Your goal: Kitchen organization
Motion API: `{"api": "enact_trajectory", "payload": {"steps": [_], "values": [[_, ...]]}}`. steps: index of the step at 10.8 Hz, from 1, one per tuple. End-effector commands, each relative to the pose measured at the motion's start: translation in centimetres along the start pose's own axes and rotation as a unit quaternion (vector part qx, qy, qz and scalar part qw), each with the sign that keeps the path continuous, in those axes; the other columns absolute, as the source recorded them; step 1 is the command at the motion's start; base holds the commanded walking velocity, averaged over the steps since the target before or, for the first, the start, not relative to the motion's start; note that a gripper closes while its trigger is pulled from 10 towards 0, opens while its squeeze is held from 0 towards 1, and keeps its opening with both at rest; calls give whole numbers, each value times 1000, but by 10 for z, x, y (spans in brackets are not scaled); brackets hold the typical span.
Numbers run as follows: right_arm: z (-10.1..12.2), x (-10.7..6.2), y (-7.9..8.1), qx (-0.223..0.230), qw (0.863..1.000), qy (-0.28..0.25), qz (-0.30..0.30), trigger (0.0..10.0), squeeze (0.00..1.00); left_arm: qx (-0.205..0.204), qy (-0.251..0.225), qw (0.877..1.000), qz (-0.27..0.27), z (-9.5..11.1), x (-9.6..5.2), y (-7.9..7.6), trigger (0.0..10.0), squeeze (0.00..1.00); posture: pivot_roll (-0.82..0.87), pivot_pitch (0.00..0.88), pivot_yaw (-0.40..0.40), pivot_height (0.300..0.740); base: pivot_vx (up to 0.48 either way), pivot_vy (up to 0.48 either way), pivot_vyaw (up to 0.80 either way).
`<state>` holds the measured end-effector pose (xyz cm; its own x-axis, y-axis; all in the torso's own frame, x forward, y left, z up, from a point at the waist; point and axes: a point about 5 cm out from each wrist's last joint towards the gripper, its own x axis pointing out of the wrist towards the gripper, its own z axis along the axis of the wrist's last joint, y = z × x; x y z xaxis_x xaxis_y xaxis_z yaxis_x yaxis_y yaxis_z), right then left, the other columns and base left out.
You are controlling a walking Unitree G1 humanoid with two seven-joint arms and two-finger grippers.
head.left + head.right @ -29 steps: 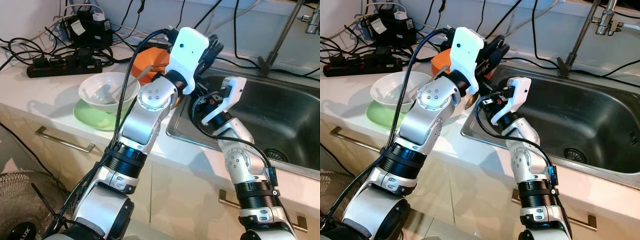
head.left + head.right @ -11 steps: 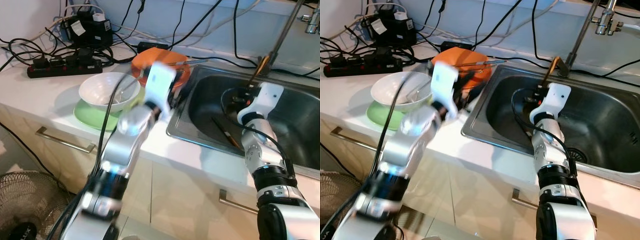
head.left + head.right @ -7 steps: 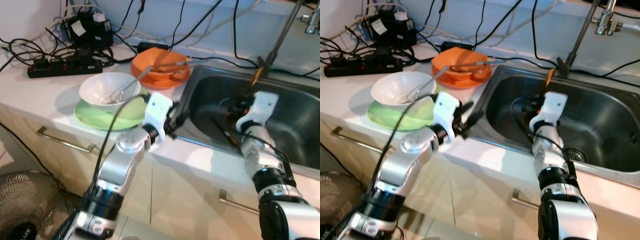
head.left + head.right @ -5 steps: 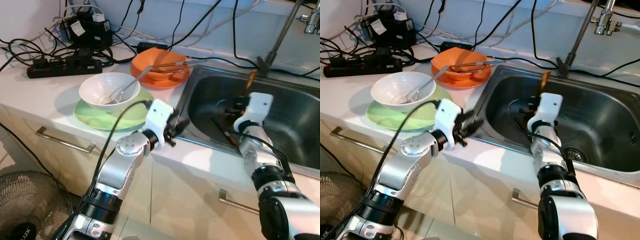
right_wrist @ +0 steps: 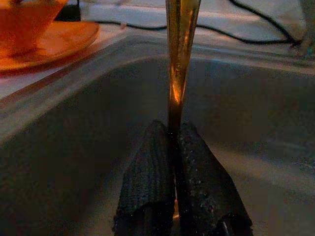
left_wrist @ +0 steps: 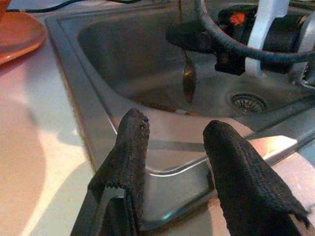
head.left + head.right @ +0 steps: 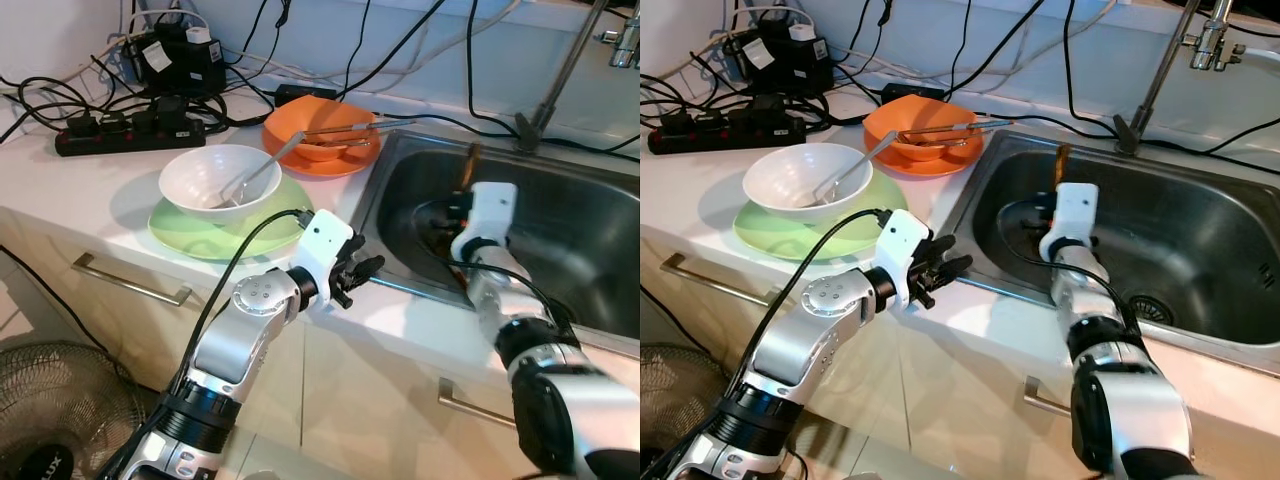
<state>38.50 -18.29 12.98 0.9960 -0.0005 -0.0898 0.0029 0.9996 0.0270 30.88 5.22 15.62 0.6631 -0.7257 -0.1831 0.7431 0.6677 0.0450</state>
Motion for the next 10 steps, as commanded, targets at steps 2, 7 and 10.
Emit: {"api": "enact_trajectory", "payload": {"steps": [2, 7, 10], "values": [[2, 3, 8, -3, 1000, 14, 19, 10000, 0, 1, -6, 1000, -14, 5, -1, -4, 10000, 0, 212, 0, -35, 717, 0, 0, 0], [2, 5, 16, -15, 999, 25, 37, 10000, 0, 1, -4, 1000, -12, 7, -3, -4, 10000, 0, 215, 0, -39, 717, 0, 0, 0], [2, 5, 16, -15, 999, 25, 37, 10000, 0, 1, -4, 1000, -12, 7, -3, -4, 10000, 0, 215, 0, -39, 717, 0, 0, 0]]}}
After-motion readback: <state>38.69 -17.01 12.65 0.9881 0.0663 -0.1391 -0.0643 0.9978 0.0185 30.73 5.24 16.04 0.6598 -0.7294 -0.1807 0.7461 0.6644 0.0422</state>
